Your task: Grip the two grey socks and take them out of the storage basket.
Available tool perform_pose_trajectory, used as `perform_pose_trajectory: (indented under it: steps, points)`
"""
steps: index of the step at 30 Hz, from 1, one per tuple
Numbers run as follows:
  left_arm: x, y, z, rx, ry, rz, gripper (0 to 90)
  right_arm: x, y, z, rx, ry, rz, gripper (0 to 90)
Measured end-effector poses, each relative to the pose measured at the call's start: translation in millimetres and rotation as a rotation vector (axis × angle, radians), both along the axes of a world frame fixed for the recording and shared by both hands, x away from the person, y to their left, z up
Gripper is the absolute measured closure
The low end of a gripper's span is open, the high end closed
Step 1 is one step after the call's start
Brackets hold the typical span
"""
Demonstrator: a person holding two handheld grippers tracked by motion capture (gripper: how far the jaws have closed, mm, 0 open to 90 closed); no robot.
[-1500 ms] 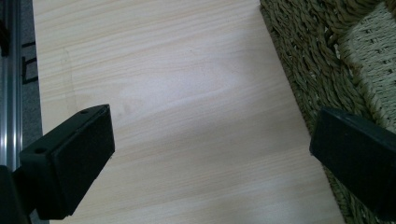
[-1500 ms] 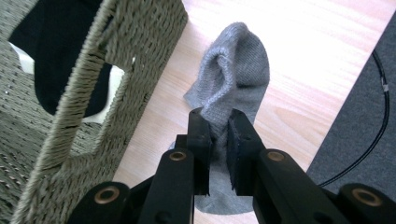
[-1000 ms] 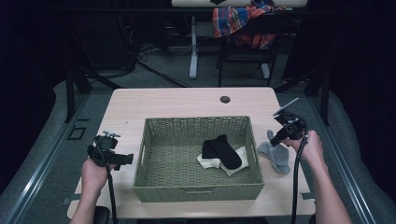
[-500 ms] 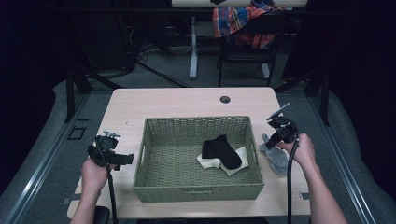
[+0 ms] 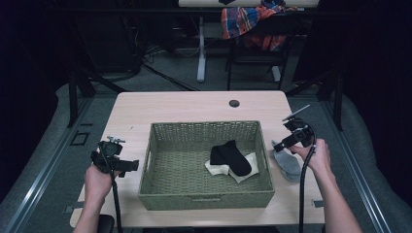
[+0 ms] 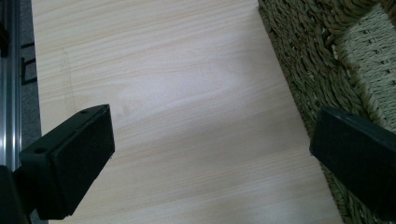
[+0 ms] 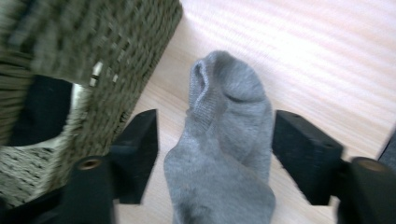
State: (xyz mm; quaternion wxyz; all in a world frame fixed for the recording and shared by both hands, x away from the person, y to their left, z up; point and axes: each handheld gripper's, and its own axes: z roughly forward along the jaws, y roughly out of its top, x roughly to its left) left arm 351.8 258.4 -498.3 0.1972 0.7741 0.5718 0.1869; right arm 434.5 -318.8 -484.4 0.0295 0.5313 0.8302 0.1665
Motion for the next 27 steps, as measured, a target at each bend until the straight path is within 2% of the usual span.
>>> perform_pose_trajectory:
  steps: [1,4,5,6,7,8,10,13,16,17,19,20,21,22,27]
  points:
    - [0.0,0.3,0.1,0.001,-0.001,0.0,0.1,-4.0,-0.8,5.5,0.011,-0.029,-0.015,24.3]
    - [0.0,0.5,0.2,0.0,-0.002,0.001,0.1,-12.1,-4.7,19.0,0.034,-0.072,-0.029,17.9]
    - [0.0,0.5,0.3,0.0,-0.001,0.0,0.1,-14.7,-5.3,22.3,0.056,-0.083,-0.029,14.4]
    - [0.0,0.6,0.3,0.0,-0.002,0.0,0.1,-16.5,-6.2,24.9,0.053,-0.089,-0.028,14.1]
    - [0.1,0.8,0.4,-0.001,0.0,-0.001,0.1,-21.9,-6.7,29.1,0.071,-0.097,-0.025,9.2]
    - [0.1,0.8,0.4,-0.001,0.0,-0.001,0.1,-21.9,-6.7,29.1,0.071,-0.097,-0.025,9.2]
    - [0.1,1.0,0.6,-0.001,-0.001,0.0,0.1,-29.9,-8.9,32.3,0.056,-0.098,-0.019,2.2]
    - [0.3,1.2,0.4,-0.002,-0.002,0.0,0.1,-36.6,-10.8,33.1,0.057,-0.106,-0.014,0.8]
    - [0.3,1.1,0.3,-0.004,-0.002,0.002,0.1,-51.6,-15.6,33.9,0.057,-0.119,-0.004,0.0]
    - [0.3,1.0,0.4,-0.004,-0.002,0.002,0.1,-60.5,-17.2,32.5,0.046,-0.119,0.003,0.0]
    - [0.3,0.8,0.6,-0.004,0.001,0.0,0.1,-64.5,-17.7,31.3,0.031,-0.123,0.008,0.0]
    - [0.4,0.5,0.7,-0.002,0.001,-0.002,0.1,-75.0,-18.3,26.9,0.023,-0.122,-0.002,0.0]
    - [0.4,0.5,0.7,-0.002,0.001,-0.002,0.1,-75.0,-18.3,26.9,0.023,-0.122,-0.002,0.0]
    - [0.4,0.3,0.5,0.0,-0.001,-0.002,0.1,-85.0,-20.3,21.7,0.021,-0.122,0.011,0.0]
    - [1.3,-0.6,-0.1,0.002,0.0,0.0,0.1,-101.3,-23.0,13.2,0.038,-0.104,0.008,0.0]
